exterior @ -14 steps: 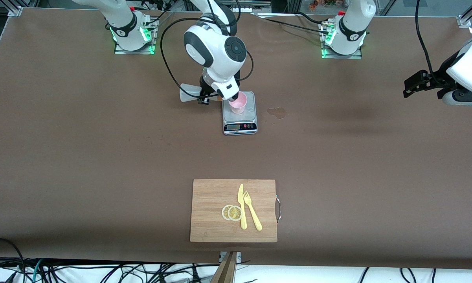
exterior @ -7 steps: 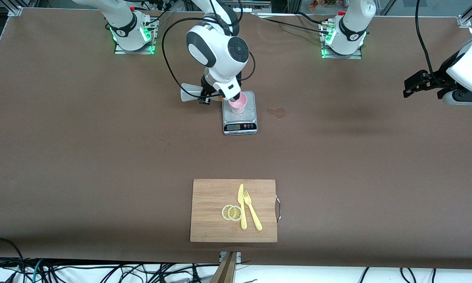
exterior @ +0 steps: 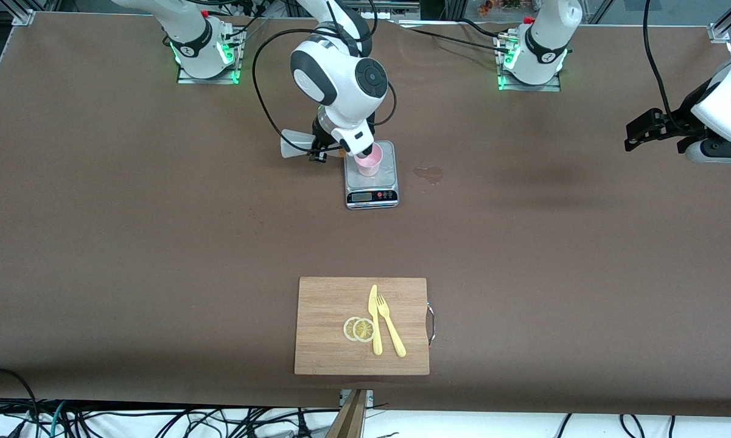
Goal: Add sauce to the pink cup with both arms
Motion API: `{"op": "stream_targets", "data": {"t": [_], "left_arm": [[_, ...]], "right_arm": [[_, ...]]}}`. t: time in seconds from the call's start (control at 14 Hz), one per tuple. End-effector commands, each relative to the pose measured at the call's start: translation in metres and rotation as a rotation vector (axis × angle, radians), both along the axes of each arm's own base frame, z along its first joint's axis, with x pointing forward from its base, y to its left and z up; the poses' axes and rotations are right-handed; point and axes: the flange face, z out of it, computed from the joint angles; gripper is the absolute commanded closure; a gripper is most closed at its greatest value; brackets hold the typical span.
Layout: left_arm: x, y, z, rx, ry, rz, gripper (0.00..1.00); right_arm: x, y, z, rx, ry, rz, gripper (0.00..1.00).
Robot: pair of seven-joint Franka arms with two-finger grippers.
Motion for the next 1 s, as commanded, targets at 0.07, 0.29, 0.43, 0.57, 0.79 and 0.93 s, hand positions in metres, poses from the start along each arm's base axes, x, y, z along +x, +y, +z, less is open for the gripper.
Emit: {"op": "stream_targets", "data": {"t": [0.07, 0.29, 0.43, 0.57, 0.79, 0.93], "left_arm": [[0.001, 0.004, 0.006, 0.031, 0.001, -0.021, 0.0], [0.001, 0.004, 0.006, 0.031, 0.001, -0.021, 0.0], [0.001, 0.004, 0.007, 0.031, 0.0, -0.019, 0.0], [0.001, 0.004, 0.006, 0.031, 0.001, -0.019, 0.0], [0.001, 0.004, 0.006, 0.031, 0.003, -0.019, 0.0], [0.001, 0.004, 0.006, 0.031, 0.001, -0.019, 0.0]], "right_arm": [[0.003, 0.003, 0.007, -0.02, -0.017, -0.001, 0.57], [0.008, 0.001, 0.007, -0.015, -0.02, 0.003, 0.57], [0.008, 0.001, 0.007, -0.016, -0.023, 0.007, 0.57], [0.01, 0.0, 0.007, -0.016, -0.024, 0.006, 0.57], [0.012, -0.001, 0.008, -0.011, -0.022, 0.017, 0.57], [0.018, -0.005, 0.009, -0.006, -0.018, 0.027, 0.57]]}}
